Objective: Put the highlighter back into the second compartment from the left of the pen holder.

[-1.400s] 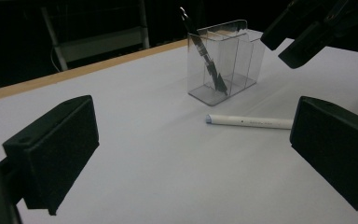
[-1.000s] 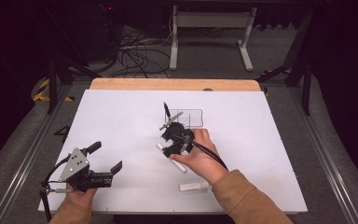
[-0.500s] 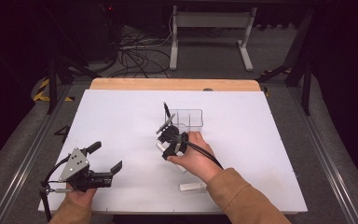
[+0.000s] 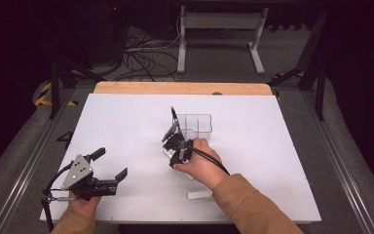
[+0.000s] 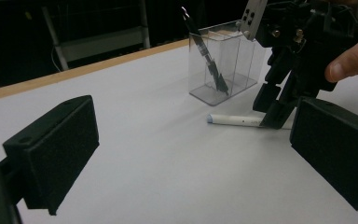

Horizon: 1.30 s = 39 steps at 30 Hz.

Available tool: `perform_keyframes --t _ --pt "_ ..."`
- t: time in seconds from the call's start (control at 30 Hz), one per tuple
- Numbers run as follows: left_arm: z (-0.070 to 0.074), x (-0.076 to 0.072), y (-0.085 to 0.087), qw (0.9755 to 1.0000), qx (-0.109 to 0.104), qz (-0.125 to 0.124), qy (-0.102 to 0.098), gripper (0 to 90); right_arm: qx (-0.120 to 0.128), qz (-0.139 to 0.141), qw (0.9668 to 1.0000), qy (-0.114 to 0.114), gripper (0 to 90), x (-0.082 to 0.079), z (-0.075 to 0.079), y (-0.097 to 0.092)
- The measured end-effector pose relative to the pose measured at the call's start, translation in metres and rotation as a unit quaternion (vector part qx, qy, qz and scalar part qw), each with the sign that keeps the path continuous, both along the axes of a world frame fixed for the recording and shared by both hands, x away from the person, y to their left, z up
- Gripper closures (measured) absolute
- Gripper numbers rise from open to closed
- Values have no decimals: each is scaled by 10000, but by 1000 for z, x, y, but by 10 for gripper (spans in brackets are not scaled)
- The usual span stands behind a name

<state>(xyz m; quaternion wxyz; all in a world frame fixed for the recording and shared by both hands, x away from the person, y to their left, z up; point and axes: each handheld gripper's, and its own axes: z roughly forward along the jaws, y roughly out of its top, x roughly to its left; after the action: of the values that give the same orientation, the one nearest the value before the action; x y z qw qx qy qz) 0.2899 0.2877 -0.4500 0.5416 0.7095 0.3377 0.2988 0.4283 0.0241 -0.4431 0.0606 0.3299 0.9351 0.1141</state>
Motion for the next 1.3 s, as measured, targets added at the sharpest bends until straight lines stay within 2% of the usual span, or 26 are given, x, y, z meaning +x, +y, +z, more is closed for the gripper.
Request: perform_keyframes --t 0.2,0.37,0.43,0.57,0.77,1.3 --pt "0 0 0 10000 10 3 0 20 -97 -14 10000 -4 638 1 -1 1" --pt "0 0 0 10000 8 -3 -9 20 -96 -140 9997 175 697 2 -2 3" --pt "0 0 -1 10000 -15 6 -3 20 -137 -138 9997 137 712 2 -4 4" --pt "0 0 0 10000 -13 8 -2 20 -211 -321 9991 193 759 2 -7 5" --pt "0 0 0 10000 2 1 3 20 -286 -311 9991 32 785 -1 -8 7" --pt "0 0 -1 10000 9 -7 -16 20 -274 -244 9993 31 788 0 -8 7"
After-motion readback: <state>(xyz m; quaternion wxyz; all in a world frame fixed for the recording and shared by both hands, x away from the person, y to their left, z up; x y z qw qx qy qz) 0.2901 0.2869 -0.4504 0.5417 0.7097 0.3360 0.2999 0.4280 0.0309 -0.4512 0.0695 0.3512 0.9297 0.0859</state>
